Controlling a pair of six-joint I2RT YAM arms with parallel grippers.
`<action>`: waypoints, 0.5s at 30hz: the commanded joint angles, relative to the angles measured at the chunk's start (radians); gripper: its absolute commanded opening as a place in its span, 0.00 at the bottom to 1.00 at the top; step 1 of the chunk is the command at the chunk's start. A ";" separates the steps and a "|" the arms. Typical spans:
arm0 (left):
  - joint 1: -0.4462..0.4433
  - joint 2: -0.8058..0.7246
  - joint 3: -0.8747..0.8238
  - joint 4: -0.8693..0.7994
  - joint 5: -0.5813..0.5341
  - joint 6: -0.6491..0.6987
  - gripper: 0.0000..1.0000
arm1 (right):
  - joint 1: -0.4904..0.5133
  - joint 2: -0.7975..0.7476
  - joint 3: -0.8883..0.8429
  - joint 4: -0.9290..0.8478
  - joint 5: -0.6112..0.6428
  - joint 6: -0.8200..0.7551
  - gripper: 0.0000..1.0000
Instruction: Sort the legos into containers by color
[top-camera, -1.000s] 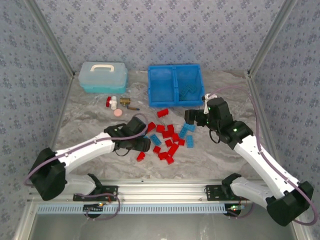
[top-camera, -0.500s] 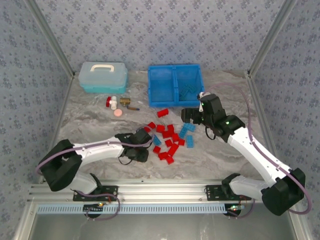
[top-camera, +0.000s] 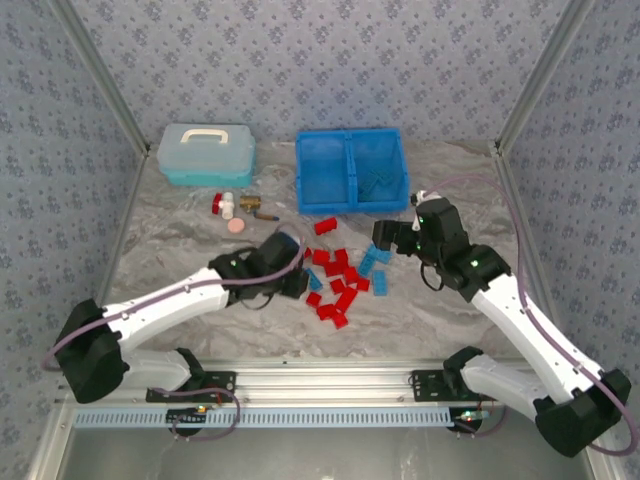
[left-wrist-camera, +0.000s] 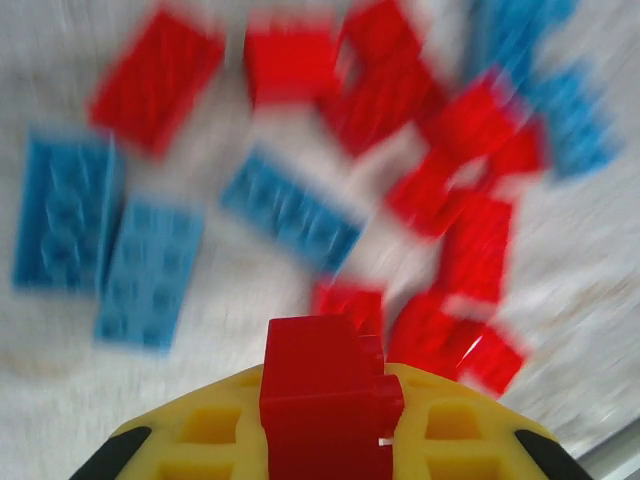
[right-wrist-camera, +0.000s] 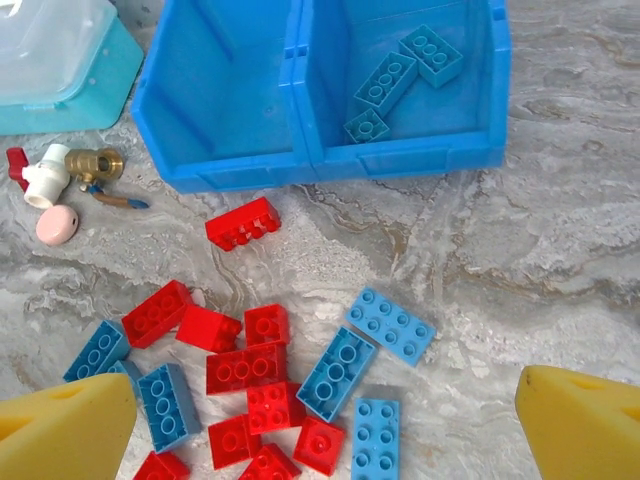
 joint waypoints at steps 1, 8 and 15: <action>0.080 0.065 0.176 0.044 -0.053 0.093 0.12 | 0.002 -0.045 -0.028 -0.032 0.045 0.053 1.00; 0.195 0.415 0.610 0.064 -0.052 0.194 0.13 | 0.010 -0.089 -0.026 -0.077 0.054 0.092 1.00; 0.262 0.833 1.076 -0.063 -0.139 0.249 0.16 | 0.026 -0.148 -0.057 -0.101 0.072 0.135 1.00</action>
